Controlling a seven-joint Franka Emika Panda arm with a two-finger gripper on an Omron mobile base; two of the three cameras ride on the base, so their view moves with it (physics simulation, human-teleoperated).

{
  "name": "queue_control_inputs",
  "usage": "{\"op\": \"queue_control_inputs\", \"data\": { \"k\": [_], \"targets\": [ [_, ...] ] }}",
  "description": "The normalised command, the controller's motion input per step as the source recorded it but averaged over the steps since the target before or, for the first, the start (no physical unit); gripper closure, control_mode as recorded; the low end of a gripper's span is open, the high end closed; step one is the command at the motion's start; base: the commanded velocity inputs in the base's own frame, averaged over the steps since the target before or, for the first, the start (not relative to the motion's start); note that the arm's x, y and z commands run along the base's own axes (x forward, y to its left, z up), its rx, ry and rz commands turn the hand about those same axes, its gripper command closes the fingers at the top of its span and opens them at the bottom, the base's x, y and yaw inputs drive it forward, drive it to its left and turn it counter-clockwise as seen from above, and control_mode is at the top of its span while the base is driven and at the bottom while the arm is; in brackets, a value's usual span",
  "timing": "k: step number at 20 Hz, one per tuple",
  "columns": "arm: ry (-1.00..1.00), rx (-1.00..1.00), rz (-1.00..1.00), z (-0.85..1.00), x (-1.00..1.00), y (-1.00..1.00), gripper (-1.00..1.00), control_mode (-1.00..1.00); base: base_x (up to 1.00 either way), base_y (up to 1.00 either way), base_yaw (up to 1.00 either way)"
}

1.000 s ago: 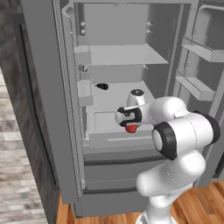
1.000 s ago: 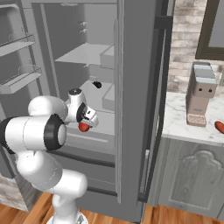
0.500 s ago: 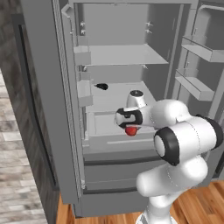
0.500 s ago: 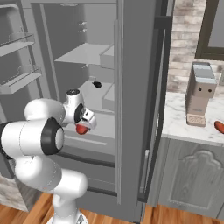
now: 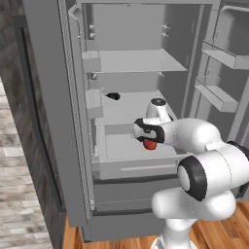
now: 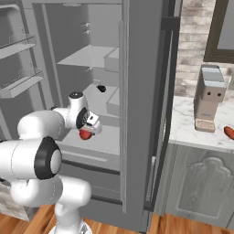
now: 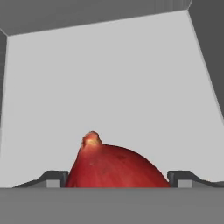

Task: Place the sweet potato and onion inside the fridge drawer. Close the drawer after placing the vegetables.

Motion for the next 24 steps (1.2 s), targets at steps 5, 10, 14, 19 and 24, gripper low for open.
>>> {"op": "queue_control_inputs", "data": {
  "k": [5,10,14,19,24],
  "targets": [
    [0.09,0.00,0.00,-0.47,0.45,0.00,1.00,-1.00,0.00,0.00,0.00],
    [0.04,0.00,0.00,-0.60,0.17,0.00,1.00,-1.00,0.00,0.00,0.00],
    [0.04,0.00,0.00,-0.49,0.21,0.00,1.00,-1.00,0.00,0.00,0.00],
    [0.06,0.00,0.00,-0.53,0.16,0.00,1.00,-1.00,0.00,0.00,0.00],
    [0.03,0.00,0.00,-0.62,0.01,0.03,-1.00,-1.00,0.00,0.00,0.00]
  ]
}}
